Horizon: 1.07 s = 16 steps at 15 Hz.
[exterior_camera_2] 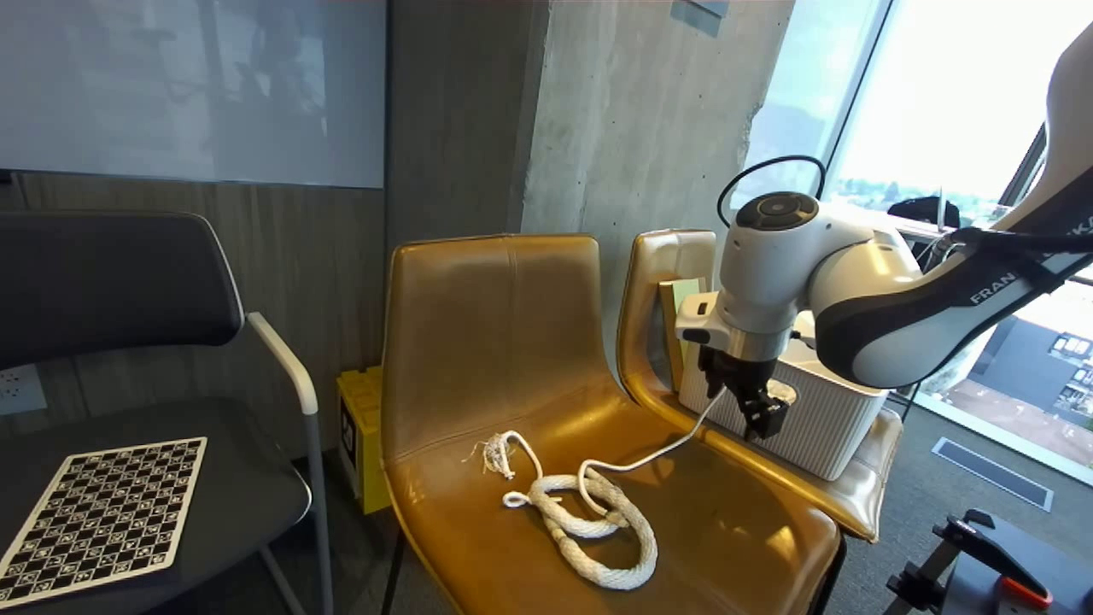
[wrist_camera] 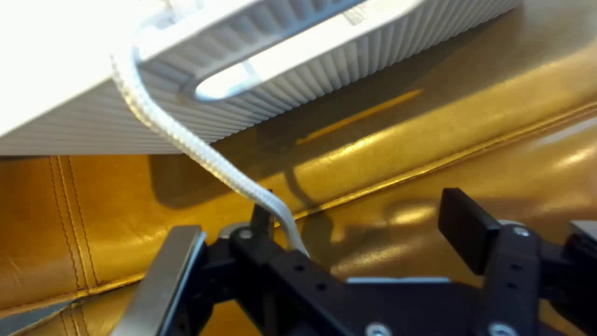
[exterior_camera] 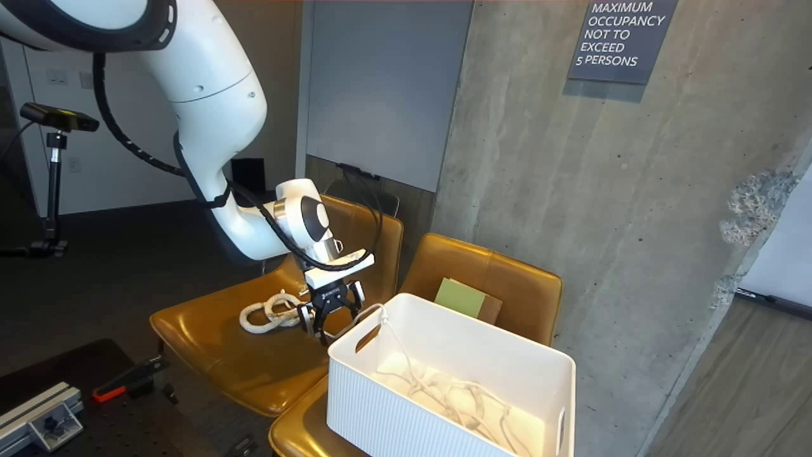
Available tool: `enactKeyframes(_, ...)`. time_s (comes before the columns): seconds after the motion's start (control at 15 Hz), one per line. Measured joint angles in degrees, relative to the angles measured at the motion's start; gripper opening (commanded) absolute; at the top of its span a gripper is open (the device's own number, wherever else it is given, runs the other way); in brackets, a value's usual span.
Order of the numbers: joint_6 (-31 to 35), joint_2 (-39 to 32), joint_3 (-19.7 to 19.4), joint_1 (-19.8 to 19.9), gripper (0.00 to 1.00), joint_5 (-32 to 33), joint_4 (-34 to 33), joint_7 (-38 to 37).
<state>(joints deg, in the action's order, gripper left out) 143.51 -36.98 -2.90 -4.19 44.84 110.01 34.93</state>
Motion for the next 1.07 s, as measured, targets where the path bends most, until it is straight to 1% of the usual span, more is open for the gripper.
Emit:
enactKeyframes(0.47, -0.03, -0.70, 1.51, 0.81, 0.05, -0.09, -0.89, 0.00)
enactKeyframes(0.53, -0.03, -0.70, 1.63, 0.81, 0.01, -0.09, -0.89, 0.00)
enactKeyframes(0.73, -0.04, -0.36, 1.82, 0.91, 0.00, -0.27, -0.85, -0.01)
enactKeyframes(0.87, -0.06, 1.21, 2.15, 1.57, 0.01, -1.46, -0.58, 0.05)
enactKeyframes(1.07, 0.22, 7.74, 3.33, 4.41, 0.01, -5.98, 1.29, 1.12)
